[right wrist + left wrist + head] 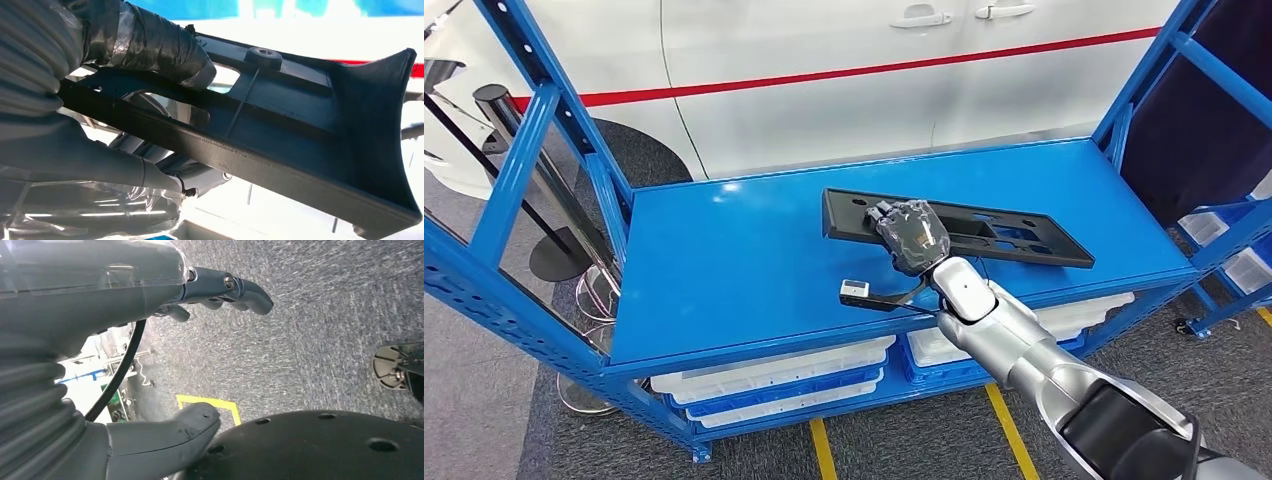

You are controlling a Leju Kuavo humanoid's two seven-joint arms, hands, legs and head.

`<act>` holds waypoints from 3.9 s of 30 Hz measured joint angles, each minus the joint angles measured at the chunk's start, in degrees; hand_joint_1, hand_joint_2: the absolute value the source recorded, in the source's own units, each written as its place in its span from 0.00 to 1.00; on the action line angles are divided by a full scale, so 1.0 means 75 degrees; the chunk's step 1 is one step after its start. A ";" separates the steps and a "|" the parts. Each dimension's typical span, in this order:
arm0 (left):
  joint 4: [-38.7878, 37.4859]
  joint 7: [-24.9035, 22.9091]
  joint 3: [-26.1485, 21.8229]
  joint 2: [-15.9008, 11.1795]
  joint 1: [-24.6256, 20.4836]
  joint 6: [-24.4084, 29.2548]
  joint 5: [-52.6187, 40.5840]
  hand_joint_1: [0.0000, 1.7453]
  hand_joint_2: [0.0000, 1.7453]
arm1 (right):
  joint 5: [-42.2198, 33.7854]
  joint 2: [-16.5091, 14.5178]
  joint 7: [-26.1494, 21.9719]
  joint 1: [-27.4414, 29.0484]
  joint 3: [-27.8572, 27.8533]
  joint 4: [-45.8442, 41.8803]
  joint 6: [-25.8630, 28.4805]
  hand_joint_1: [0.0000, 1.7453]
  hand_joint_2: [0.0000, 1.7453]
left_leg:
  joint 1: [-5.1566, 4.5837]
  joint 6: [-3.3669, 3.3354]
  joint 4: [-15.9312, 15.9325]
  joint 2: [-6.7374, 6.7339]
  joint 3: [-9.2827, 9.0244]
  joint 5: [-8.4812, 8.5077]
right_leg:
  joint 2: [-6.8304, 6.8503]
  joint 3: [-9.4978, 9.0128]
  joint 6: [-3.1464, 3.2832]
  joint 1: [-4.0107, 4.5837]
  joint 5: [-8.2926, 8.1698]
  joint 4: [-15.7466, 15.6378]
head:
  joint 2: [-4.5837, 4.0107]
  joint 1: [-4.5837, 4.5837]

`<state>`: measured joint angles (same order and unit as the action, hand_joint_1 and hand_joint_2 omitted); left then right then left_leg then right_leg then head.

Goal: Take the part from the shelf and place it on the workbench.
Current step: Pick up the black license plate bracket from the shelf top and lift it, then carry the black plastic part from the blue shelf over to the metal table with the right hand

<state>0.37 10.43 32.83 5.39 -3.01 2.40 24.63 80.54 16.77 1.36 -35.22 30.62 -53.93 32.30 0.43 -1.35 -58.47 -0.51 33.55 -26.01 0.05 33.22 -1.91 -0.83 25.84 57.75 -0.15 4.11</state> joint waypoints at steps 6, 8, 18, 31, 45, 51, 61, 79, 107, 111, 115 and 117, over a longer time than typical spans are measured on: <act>0.0000 -0.0022 0.0143 -0.0001 0.0003 0.0020 -0.0008 0.00 1.00 | 0.0014 0.0123 -0.0200 0.0176 -0.0002 -0.0606 0.0237 1.00 1.00 | -0.0047 -0.0071 -0.0033 0.0003 0.0017 0.0005 | -0.0001 -0.0006 -0.0056 -0.0030 -0.0041 -0.0015 | 0.0000 -0.0001; 0.0000 -0.0028 0.0174 0.0004 -0.0004 0.0028 -0.0024 0.00 1.00 | 0.0087 0.0182 -0.0191 0.0208 -0.0004 -0.0693 0.0303 1.00 1.00 | -0.0003 -0.0132 0.0058 -0.0014 -0.0002 0.0097 | -0.0009 0.0002 -0.0104 -0.0047 0.0016 0.0022 | 0.0000 0.0000; 0.0000 -0.0047 0.0306 0.0014 -0.0024 0.0041 -0.0052 0.00 1.00 | 0.0138 0.0348 -0.0190 0.0366 -0.0009 -0.0768 0.0402 1.00 1.00 | 0.0108 -0.0081 -0.0032 -0.0039 0.0305 0.0295 | 0.0004 -0.0221 -0.0343 -0.0181 0.0501 0.0513 | 0.0000 0.0001; 0.0000 -0.0121 0.0344 0.0010 -0.0001 0.0035 -0.0052 0.00 1.00 | 0.0411 0.0369 -0.0099 0.0446 -0.0014 -0.0806 0.0614 1.00 1.00 | 0.0117 0.0244 -0.2078 0.0004 0.0678 -0.0902 | -0.0017 0.0480 0.0299 -0.0007 -0.0289 0.0139 | 0.0000 -0.0006; 0.0000 -0.0143 0.0518 0.0004 -0.0015 0.0004 0.0025 0.00 1.00 | 0.0463 0.0471 -0.0142 0.0654 -0.0014 -0.1176 0.0718 1.00 1.00 | 0.0008 -0.0205 -0.0046 -0.0034 0.0043 0.0008 | -0.0013 0.1176 -0.0207 -0.0068 0.0870 0.2262 | 0.0000 -0.0001; 0.0000 -0.0143 0.0567 0.0016 -0.0021 0.0016 0.0029 0.00 1.00 | 0.0466 0.0483 -0.0219 0.0760 -0.0091 -0.1730 0.0735 1.00 1.00 | -0.0035 -0.0061 -0.0074 -0.0035 0.0426 0.0405 | -0.0001 -0.0660 0.0058 0.0045 0.0571 0.0073 | 0.0000 -0.0004; -0.0004 -0.0161 0.0707 0.0011 -0.0007 0.0053 0.0024 0.00 1.00 | 0.0523 0.0491 -0.0376 0.0962 -0.0267 -0.2107 0.0735 1.00 1.00 | 0.0043 0.0275 -0.2135 0.0012 0.0793 -0.0841 | 0.0053 0.0214 0.0347 -0.0016 -0.0247 -0.0094 | 0.0000 -0.0017; -0.0006 -0.0163 0.0767 0.0003 -0.0042 0.0067 0.0024 0.00 1.00 | 0.0398 0.0507 -0.0646 0.1140 -0.0597 -0.2431 0.0735 1.00 1.00 | -0.0093 -0.0195 -0.0050 -0.0017 0.0379 0.0268 | 0.0001 0.0062 0.0009 -0.0046 0.0369 0.1195 | 0.0000 -0.0001; -0.0012 -0.0140 0.0833 -0.0048 -0.0033 -0.0020 0.0210 0.00 1.00 | 0.0117 0.0389 -0.0764 0.0643 -0.0333 -0.2137 0.0735 1.00 1.00 | -0.0006 -0.0187 0.0121 -0.0027 -0.0028 0.0091 | 0.0027 0.1076 -0.0096 -0.0134 0.0652 0.2215 | -0.0001 -0.0005; -0.0012 -0.0138 0.0833 -0.0060 -0.0037 -0.0019 0.0214 0.00 1.00 | 0.0117 0.0385 -0.0763 0.0582 -0.0313 -0.2105 0.0733 1.00 1.00 | 0.0036 -0.0008 -0.0155 -0.0016 0.0372 0.0225 | 0.0004 -0.0122 -0.0205 -0.0201 0.0369 0.0664 | 0.0000 -0.0003; -0.0014 -0.0122 0.0833 -0.0063 -0.0017 -0.0017 0.0252 0.00 1.00 | 0.0097 0.0375 -0.0752 0.0517 -0.0279 -0.2041 0.0719 1.00 1.00 | 0.0019 0.0202 -0.0192 0.0003 0.0526 0.0376 | 0.0002 -0.0159 0.0081 -0.0137 0.0408 0.0312 | 0.0000 -0.0004; -0.0017 -0.0108 0.0833 -0.0063 -0.0007 -0.0017 0.0269 0.00 1.00 | 0.0082 0.0370 -0.0742 0.0484 -0.0241 -0.2008 0.0710 1.00 1.00 | 0.0043 0.0257 -0.0507 0.0012 0.0666 -0.0063 | 0.0030 0.0002 0.0256 -0.0132 0.0253 0.0300 | -0.0001 -0.0005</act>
<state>0.25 9.62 39.08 4.92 -3.06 2.28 26.65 81.15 19.55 -4.21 -31.59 28.81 -68.99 37.63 0.75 0.58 -62.27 -0.42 38.54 -26.49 0.28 33.24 0.01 -1.82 27.74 59.99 -0.16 4.07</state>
